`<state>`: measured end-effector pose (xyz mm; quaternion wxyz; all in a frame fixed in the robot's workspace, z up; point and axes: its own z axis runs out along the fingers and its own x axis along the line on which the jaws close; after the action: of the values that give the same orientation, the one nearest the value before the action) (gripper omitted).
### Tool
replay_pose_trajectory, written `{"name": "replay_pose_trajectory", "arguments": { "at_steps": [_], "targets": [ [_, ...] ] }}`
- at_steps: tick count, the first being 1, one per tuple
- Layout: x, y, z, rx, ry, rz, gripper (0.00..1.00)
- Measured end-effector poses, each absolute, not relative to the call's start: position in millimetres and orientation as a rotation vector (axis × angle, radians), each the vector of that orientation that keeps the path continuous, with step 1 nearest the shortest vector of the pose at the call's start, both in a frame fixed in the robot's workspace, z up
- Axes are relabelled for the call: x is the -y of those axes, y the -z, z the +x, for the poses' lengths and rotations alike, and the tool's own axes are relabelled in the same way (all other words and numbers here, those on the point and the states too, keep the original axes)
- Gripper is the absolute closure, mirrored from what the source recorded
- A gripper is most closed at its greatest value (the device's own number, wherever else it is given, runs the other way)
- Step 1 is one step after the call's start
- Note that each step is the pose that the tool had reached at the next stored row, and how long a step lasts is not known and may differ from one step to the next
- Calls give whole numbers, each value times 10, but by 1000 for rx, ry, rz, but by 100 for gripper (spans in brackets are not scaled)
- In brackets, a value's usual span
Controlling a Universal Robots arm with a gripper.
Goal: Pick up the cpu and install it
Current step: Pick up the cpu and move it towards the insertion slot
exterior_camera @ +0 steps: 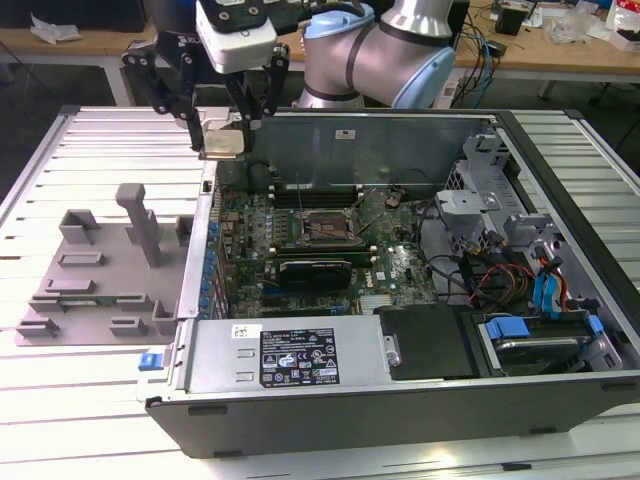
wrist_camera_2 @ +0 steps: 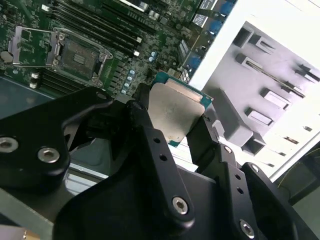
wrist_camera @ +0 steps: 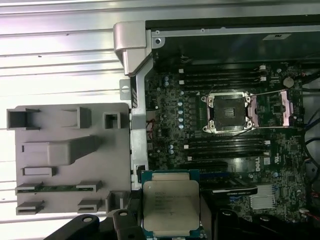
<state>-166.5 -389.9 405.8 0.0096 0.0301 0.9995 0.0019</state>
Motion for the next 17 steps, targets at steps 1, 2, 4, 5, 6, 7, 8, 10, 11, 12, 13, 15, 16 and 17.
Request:
{"name": "replay_pose_trajectory", "arguments": {
  "at_steps": [1, 2, 4, 5, 6, 7, 8, 10, 11, 12, 13, 15, 16, 17],
  "targets": [
    [3899, -4058, -1649, -3121, -6, 94, 45],
    [3900, -4058, -1629, -3121, -6, 94, 45],
    [3900, -4058, -1596, -3121, -6, 94, 45],
    [3900, -4058, -1575, -3121, -6, 94, 45],
    [3900, -4058, -1559, -3121, -6, 94, 45],
    [3900, -4058, -1540, -3121, -6, 94, 45],
    [3900, -4057, -1525, -3121, -6, 94, 45],
    [3900, -4057, -1476, -3121, -6, 94, 45],
    [3900, -4058, -1451, -3121, -6, 94, 45],
    [3900, -4058, -1412, -3121, -6, 94, 45],
    [3900, -4057, -1366, -3121, -6, 94, 45],
    [3900, -4058, -1264, -3121, -6, 94, 45],
    [3900, -4058, -1219, -3121, -6, 94, 45],
    [3900, -4058, -1188, -3121, -6, 94, 45]
  ]
}}
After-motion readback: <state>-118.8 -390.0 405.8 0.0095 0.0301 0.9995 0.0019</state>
